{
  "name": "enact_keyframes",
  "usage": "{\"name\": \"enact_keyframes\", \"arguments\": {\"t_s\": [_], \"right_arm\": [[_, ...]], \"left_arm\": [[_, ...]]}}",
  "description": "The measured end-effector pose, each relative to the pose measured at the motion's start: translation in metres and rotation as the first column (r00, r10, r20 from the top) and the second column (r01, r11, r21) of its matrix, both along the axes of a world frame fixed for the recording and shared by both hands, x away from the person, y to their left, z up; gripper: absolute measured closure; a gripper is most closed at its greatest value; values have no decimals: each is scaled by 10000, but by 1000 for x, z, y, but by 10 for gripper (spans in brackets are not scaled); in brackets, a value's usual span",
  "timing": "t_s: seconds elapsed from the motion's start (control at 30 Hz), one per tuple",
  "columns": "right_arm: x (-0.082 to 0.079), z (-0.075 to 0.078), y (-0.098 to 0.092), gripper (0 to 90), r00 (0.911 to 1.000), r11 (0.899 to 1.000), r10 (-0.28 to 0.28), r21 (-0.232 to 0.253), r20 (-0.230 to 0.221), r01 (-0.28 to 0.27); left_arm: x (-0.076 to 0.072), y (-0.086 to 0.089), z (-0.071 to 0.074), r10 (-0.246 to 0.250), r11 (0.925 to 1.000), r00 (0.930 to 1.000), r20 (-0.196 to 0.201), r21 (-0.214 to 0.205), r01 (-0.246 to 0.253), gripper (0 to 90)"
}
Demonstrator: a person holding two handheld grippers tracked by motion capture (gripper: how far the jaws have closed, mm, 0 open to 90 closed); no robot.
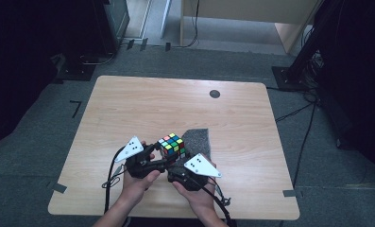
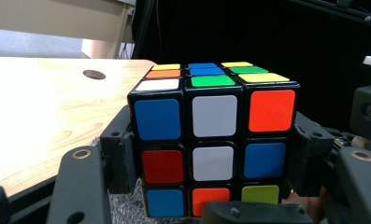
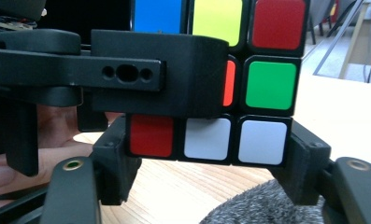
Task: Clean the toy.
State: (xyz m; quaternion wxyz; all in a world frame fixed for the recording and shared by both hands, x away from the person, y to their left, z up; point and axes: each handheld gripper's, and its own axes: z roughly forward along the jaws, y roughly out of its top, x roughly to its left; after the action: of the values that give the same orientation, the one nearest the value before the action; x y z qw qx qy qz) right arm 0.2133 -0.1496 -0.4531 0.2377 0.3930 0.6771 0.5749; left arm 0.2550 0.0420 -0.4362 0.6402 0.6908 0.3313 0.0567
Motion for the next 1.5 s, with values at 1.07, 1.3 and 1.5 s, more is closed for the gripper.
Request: {"name": "enact_keyframes", "arguments": {"t_s": [1.07, 1.3, 1.5], "right_arm": [[26, 20, -61, 346, 9695, 9896, 1416, 28, -2000, -1439], [23, 21, -51, 346, 9527, 9810, 1909, 132, -2366, -1933], [22, 21, -44, 346, 9365, 9746, 2178, 97, -2747, -2238]], "left_arm": [[2, 15, -17, -624, 9078, 9167, 3947, 4041, -1122, 186], [-5, 0, -32, -1234, 8596, 8671, 4826, 4886, -1496, 203], [-6, 0, -33, -1515, 8584, 8212, 5501, 4851, -1666, 221]]}}
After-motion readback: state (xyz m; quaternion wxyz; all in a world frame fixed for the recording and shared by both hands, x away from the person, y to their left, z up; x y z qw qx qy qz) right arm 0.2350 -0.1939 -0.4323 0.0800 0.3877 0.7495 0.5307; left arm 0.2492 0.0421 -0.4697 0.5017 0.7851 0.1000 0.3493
